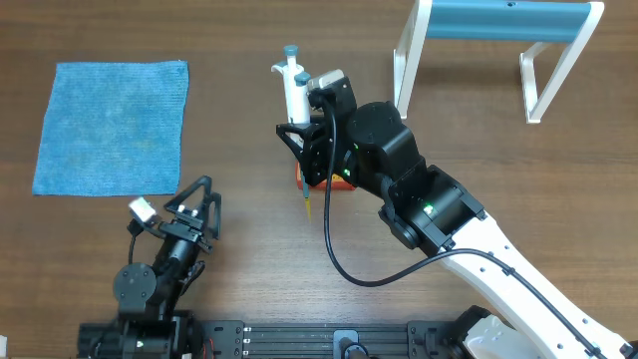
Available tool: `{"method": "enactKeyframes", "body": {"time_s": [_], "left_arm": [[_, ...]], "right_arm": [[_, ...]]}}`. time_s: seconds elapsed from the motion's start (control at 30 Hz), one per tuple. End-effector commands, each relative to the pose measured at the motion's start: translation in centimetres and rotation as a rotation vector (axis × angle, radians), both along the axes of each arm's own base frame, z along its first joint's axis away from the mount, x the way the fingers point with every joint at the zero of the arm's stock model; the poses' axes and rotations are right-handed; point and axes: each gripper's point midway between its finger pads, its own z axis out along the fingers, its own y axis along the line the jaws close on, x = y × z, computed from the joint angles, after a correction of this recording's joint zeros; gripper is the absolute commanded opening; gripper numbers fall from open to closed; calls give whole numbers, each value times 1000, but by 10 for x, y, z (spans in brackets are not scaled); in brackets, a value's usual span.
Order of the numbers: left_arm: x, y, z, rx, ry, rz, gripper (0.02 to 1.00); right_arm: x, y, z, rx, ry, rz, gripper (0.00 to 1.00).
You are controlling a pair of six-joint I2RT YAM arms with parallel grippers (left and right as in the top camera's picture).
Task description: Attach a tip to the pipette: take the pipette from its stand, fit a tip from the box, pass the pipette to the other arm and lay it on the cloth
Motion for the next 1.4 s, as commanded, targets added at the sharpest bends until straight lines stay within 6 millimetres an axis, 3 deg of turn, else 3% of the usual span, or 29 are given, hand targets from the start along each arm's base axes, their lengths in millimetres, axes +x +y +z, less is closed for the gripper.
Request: {"method": "enactKeyframes", "body": {"time_s": [0.03,0.17,0.37,0.53,0.6,0.63,0.77,0.9,1.03,1.23,1.4], "left_arm": [[1,-1,11,-46,-28,-16,836],[2,-11,37,-19,-134,-100,836],[20,-34,70,155,-152,-297,836],[44,-68,112,298,-244,-629,886],[52,-82,121,299,-271,-783,717],[57,-90,123,296,-286,-852,709],[69,-116,130,296,-345,-1018,785],[65,-138,148,319,-456,-1125,847],[60,-146,162,338,-511,-1150,849],[49,-146,169,324,-528,-1215,851],[42,-140,167,328,-541,-1260,893]], "right_arm": [[-15,3,-12,34,141,21,75],[-35,12,-17,44,207,127,77],[-33,10,-17,48,211,125,77],[-37,9,-14,75,234,173,77],[-39,9,-13,84,242,192,75],[-40,10,-12,87,244,198,75],[-42,10,-12,91,248,209,77],[-42,10,-12,91,247,208,75],[-41,10,-12,91,247,207,75],[-36,6,-13,87,242,182,77],[-16,-20,-22,63,262,104,75]]}}
